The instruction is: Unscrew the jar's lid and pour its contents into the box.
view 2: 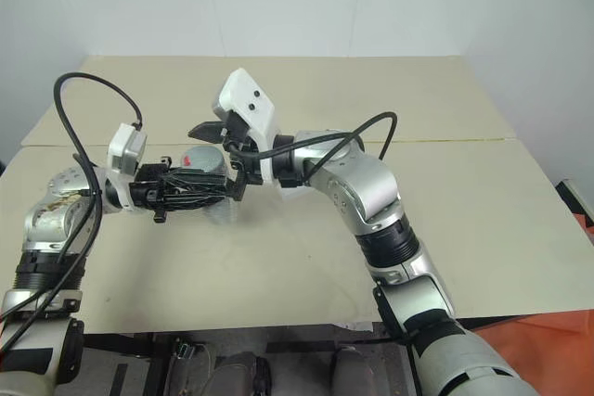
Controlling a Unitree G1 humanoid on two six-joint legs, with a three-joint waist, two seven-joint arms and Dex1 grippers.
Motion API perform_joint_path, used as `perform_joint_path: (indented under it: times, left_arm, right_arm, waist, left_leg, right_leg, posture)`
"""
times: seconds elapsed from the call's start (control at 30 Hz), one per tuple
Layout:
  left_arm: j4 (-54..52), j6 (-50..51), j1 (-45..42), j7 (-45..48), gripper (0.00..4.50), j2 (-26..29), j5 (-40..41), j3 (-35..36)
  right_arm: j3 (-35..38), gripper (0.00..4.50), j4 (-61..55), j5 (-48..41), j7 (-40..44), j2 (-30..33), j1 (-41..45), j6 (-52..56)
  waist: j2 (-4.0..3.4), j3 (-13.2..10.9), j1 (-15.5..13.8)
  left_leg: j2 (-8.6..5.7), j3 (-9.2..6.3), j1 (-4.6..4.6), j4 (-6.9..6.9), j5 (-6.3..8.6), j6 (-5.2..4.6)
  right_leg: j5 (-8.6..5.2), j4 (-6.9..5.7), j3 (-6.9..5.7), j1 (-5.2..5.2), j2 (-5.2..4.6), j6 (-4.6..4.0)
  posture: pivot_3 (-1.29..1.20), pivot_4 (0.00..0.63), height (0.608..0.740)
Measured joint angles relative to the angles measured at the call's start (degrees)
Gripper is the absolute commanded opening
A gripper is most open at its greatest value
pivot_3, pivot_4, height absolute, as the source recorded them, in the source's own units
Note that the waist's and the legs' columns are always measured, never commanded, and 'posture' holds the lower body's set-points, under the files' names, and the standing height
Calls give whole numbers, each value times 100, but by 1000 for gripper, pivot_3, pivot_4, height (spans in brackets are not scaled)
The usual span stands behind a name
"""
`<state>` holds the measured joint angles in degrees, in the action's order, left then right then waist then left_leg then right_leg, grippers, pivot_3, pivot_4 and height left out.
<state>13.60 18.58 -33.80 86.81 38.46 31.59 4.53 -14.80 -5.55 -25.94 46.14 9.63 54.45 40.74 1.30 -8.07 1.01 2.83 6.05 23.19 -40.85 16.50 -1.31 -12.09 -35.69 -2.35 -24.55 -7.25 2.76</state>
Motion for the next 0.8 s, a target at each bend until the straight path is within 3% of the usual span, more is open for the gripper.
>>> perform_joint_path:
  times: [0.8]
  left_arm:
    - [-143,8,43,-35,1904,16,1,3]
  right_arm:
    - [-17,4457,66,0,2,-35,-5,1]
  waist:
    - [0,0,-1]
  left_leg:
    - [0,0,0,0,0,0]
  right_leg:
    - [0,0,0,0,0,0]
  posture:
    - [0,150,740]
